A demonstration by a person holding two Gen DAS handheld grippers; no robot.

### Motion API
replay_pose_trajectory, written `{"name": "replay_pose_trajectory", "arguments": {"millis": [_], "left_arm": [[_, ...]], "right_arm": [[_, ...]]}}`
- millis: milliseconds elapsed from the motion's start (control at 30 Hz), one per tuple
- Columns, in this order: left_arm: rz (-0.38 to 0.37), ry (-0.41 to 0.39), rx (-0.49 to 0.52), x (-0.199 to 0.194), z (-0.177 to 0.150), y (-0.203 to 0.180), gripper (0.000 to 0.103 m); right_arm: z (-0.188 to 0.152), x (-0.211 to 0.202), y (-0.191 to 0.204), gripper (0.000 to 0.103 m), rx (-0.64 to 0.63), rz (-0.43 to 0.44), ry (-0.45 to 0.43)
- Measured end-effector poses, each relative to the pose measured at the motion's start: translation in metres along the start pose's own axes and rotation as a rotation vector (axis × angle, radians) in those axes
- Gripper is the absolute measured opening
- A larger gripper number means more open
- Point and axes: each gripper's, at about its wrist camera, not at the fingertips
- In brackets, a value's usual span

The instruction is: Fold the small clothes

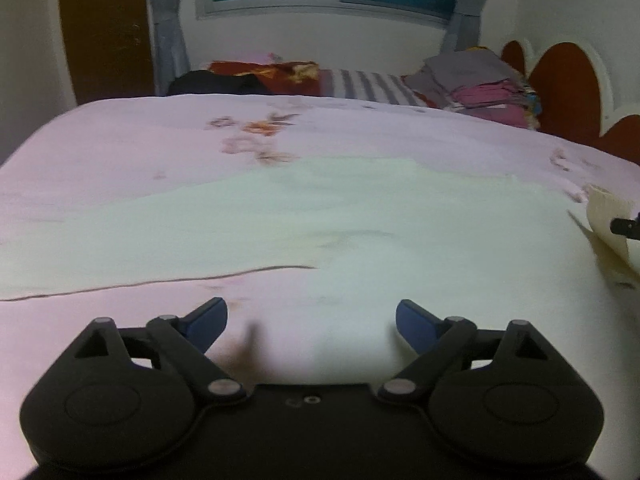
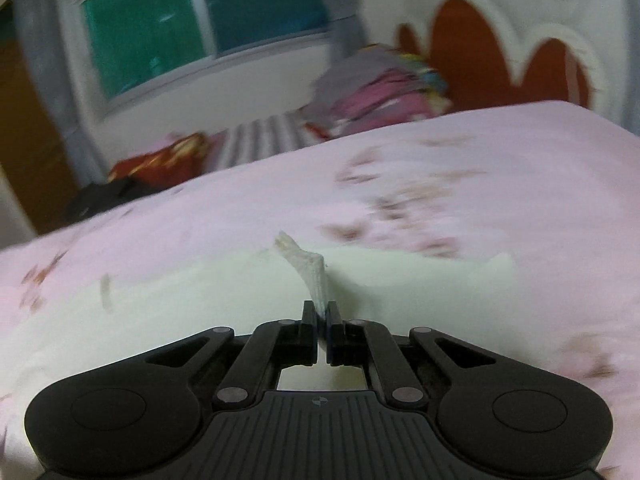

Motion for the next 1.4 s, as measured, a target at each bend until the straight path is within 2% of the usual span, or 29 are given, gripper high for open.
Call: {"name": "replay_pose_trajectory", "arguments": {"millis": [167, 233, 467, 533, 567, 600, 667, 733, 767, 800, 933, 1000, 1067, 1100, 1133, 1200, 1267, 1400], "left_arm": [[-0.027, 0.002, -0.04, -0.003, -0.001, 0.032, 0.094], [-0.021, 0.003, -0.041, -0.003, -0.001, 0.04, 0.086], [-0.065, 0.0, -0.046, -0.006, 0.003, 0.048, 0.085], [-0.104, -0.004, -0.043, -0.004, 0.007, 0.041, 0.085], [-0.13, -0.005, -0.038, -0.002, 0.011, 0.035, 0.085], [-0.164, -0.004, -0.032, 0.001, 0.015, 0.028, 0.082], [-0.245, 0.003, -0.013, 0.01, 0.023, 0.008, 0.074], [-0.324, 0.023, 0.002, 0.024, 0.032, -0.017, 0.061], [-0.36, 0.042, 0.008, 0.033, 0.037, -0.032, 0.059], [-0.39, 0.063, 0.008, 0.042, 0.041, -0.043, 0.055], [-0.465, 0.131, -0.021, 0.08, 0.054, -0.083, 0.046], [-0.492, 0.136, -0.068, 0.095, 0.06, -0.093, 0.045], [-0.518, 0.124, -0.101, 0.106, 0.068, -0.101, 0.039], [-0.528, 0.131, -0.107, 0.109, 0.071, -0.104, 0.024], [-0.536, 0.148, -0.104, 0.112, 0.074, -0.109, 0.003], [-0.528, 0.159, -0.095, 0.112, 0.078, -0.112, 0.004], [-0.531, 0.106, -0.073, 0.1, 0.076, -0.107, 0.004], [-0.487, 0.028, -0.038, 0.074, 0.075, -0.082, 0.004]], "right_arm": [[-0.01, 0.029, 0.07, 0.003, -0.104, 0.059, 0.039], [-0.016, 0.041, 0.095, 0.003, -0.135, 0.092, 0.058], [-0.036, 0.081, 0.147, 0.004, -0.213, 0.133, 0.142], [-0.04, 0.079, 0.151, 0.025, -0.237, 0.101, 0.119], [-0.042, 0.074, 0.148, 0.06, -0.236, 0.096, 0.096], [-0.043, 0.067, 0.143, 0.073, -0.226, 0.091, 0.06], [-0.048, 0.053, 0.129, 0.073, -0.204, 0.097, 0.033], [-0.049, 0.047, 0.107, 0.051, -0.156, 0.111, 0.053], [-0.051, 0.042, 0.097, 0.035, -0.129, 0.113, 0.071], [-0.051, 0.04, 0.085, 0.032, -0.103, 0.107, 0.088], [-0.055, 0.028, 0.035, 0.03, -0.036, 0.089, 0.108], [-0.056, 0.024, 0.015, 0.03, -0.01, 0.088, 0.117], [-0.056, 0.023, -0.003, 0.03, 0.016, 0.089, 0.127], [-0.056, 0.025, -0.008, 0.03, 0.031, 0.09, 0.129], [-0.055, 0.026, -0.013, 0.03, 0.047, 0.095, 0.129], [-0.055, 0.02, -0.025, 0.03, 0.074, 0.104, 0.126], [-0.053, 0.021, -0.029, 0.03, 0.094, 0.099, 0.122], [-0.051, 0.025, -0.039, 0.03, 0.12, 0.116, 0.128]]}}
Point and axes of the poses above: each gripper's, at about its wrist camera, not at the fingertips, and x roughly the way its jaws point, y to its left, z to its top, and after that the axes turned 13 degrees about y, right-handed
